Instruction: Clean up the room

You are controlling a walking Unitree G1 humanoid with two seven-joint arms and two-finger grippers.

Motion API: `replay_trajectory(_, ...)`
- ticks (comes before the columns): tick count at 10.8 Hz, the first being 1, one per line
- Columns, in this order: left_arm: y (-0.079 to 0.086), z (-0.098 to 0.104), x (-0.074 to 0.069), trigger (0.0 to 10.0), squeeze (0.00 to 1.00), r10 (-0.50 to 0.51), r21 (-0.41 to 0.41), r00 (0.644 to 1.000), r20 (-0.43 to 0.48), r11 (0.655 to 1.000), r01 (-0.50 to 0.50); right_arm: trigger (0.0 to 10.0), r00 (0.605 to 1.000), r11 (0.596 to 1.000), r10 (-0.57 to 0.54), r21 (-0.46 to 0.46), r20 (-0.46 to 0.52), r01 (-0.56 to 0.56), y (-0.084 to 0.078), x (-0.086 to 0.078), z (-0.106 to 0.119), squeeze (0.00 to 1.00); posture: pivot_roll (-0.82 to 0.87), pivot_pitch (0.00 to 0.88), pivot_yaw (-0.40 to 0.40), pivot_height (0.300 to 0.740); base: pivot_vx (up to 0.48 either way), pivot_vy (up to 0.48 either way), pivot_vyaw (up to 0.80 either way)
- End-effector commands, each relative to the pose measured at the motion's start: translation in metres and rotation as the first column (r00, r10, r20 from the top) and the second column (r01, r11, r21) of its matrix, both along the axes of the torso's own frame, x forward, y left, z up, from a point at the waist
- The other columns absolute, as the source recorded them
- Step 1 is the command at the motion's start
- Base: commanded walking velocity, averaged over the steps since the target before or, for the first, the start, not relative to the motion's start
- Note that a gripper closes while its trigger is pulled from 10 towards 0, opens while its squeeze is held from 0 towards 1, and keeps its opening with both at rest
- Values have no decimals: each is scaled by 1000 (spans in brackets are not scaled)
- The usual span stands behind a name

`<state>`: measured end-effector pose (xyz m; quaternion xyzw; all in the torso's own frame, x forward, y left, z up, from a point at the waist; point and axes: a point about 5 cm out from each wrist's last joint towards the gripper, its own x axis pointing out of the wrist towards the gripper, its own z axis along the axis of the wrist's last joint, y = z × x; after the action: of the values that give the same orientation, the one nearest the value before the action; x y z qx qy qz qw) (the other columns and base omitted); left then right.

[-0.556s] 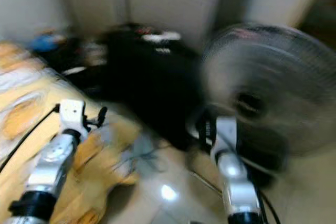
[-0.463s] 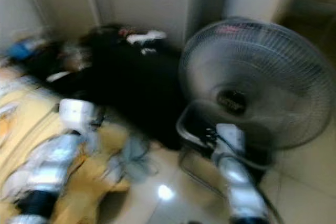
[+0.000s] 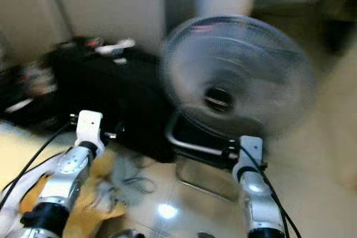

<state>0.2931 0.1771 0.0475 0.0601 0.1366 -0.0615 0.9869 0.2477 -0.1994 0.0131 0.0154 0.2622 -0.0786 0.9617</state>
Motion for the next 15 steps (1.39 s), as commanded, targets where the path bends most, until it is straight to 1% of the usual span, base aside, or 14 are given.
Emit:
replay_trajectory(1,0,-1,2,10000,0,-14,28,1000,-9,1000,15,10000,1000,1000,-1,10,13,1,3,2,0,0,-8,0,42,740,0,0,-763)
replay_trajectory(3,1,-11,-1,10000,0,-31,50,998,-55,998,34,10000,1000,1000,25,-2,2,-25,3,6,-5,0,0,0,54,740,0,0,-763)
replay_trajectory(4,0,-13,-2,10000,0,-32,46,998,-60,998,35,10000,999,999,35,-11,-2,-35,3,6,-7,0,-3,0,62,740,0,0,-763)
replay_trajectory(5,1,-17,-5,10000,0,-25,47,998,-56,998,28,10000,998,998,66,5,-2,-66,4,7,-11,0,-8,0,75,740,0,0,-406)
replay_trajectory(6,2,-22,-7,10000,0,2,37,998,-66,999,0,10000,992,993,119,11,-33,-118,8,6,-18,0,-5,0,79,740,0,0,0)
replay_trajectory(7,-1,-28,-10,10000,0,8,45,995,-95,999,-4,10000,980,984,171,-29,-98,-174,7,2,-32,0,6,0,79,740,0,0,0)
replay_trajectory(8,-1,-41,-15,10000,0,29,55,984,-178,998,-19,10000,973,984,168,-27,-159,-175,5,-6,-44,0,26,0,71,740,0,0,0)
replay_trajectory(9,-5,-53,-23,10000,0,-13,100,972,-236,994,38,10000,965,985,163,-14,-204,-170,4,-13,-52,0,40,0,66,740,0,0,0)
replay_trajectory(10,-10,-80,-45,10000,0,-91,139,927,-365,979,150,10000,941,982,182,-2,-287,-190,8,-28,-67,0,39,0,68,740,0,0,0)
replay_trajectory(11,-11,-87,-52,10000,0,-99,139,908,-406,976,169,10000,928,980,190,7,-320,-198,10,-33,-72,0,43,0,65,740,0,0,0)
replay_trajectory(12,-11,-111,-82,10000,0,-120,133,830,-544,965,227,10000,864,976,194,0,-465,-219,16,-60,-93,0,67,0,59,740,0,0,0)
replay_trajectory(13,-8,-125,-105,10000,0,-97,110,786,-610,972,206,10000,833,978,178,0,-523,-209,20,-81,-103,0,68,0,67,740,0,0,0)
replay_trajectory(14,-5,-129,-114,10000,0,-83,106,771,-631,976,192,10000,824,983,156,1,-544,-185,22,-91,-108,0,62,0,76,740,0,0,0)
replay_trajectory(15,-11,-137,-122,10000,0,-71,96,741,-668,979,180,10000,810,988,141,34,-570,-148,26,-109,-115,0,62,0,76,740,0,0,0)
